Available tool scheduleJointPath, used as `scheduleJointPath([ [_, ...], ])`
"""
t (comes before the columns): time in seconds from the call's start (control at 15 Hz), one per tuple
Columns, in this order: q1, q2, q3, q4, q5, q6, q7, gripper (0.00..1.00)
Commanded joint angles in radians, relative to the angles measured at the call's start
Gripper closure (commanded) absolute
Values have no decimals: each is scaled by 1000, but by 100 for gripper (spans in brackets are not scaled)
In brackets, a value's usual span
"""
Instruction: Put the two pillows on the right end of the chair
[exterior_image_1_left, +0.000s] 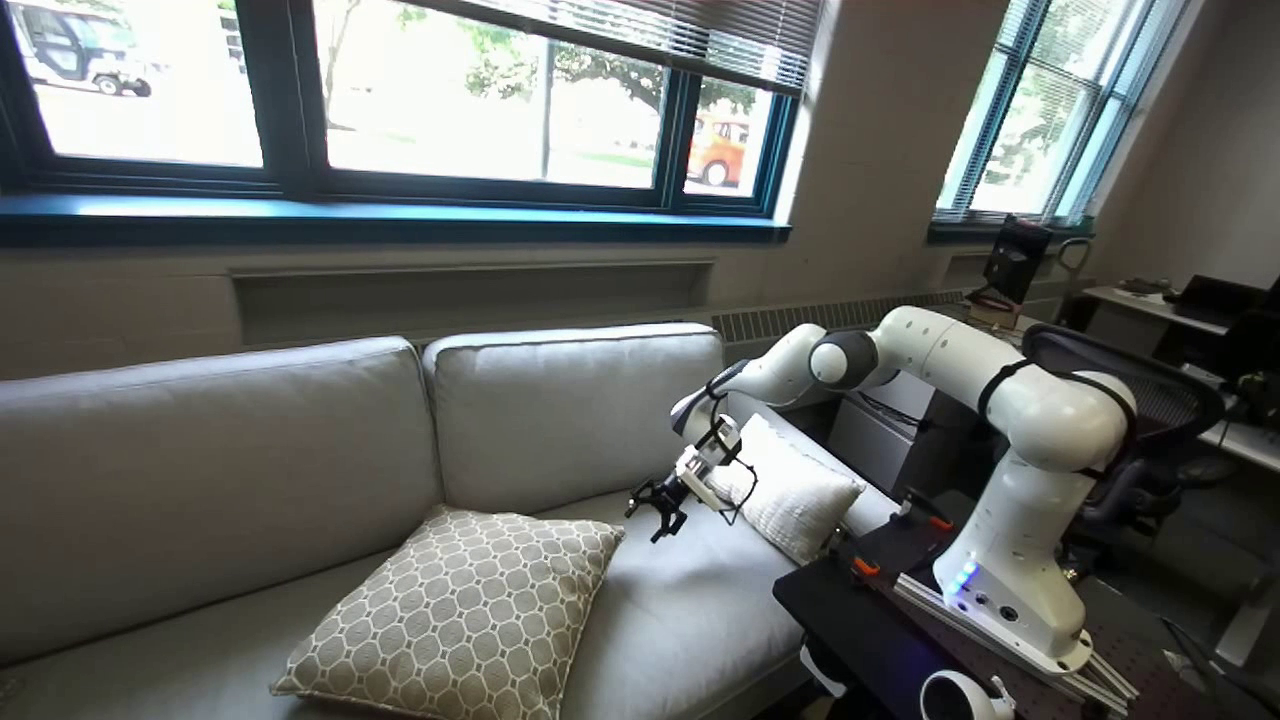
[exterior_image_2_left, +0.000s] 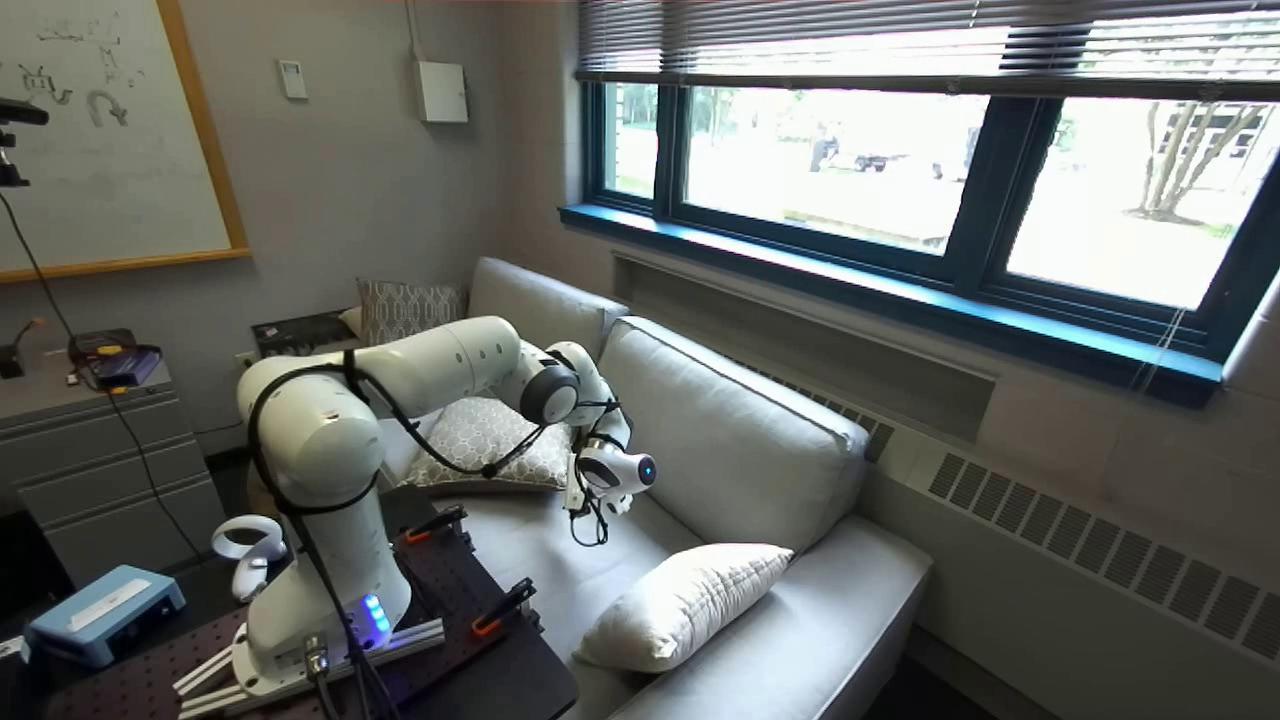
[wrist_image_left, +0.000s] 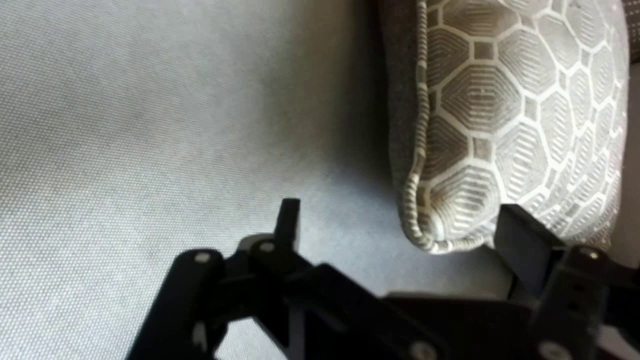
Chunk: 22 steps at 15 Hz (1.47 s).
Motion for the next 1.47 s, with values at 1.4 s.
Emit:
scheduleJointPath([
  [1.4,210,-2,-26,38,89,40,-116,0],
])
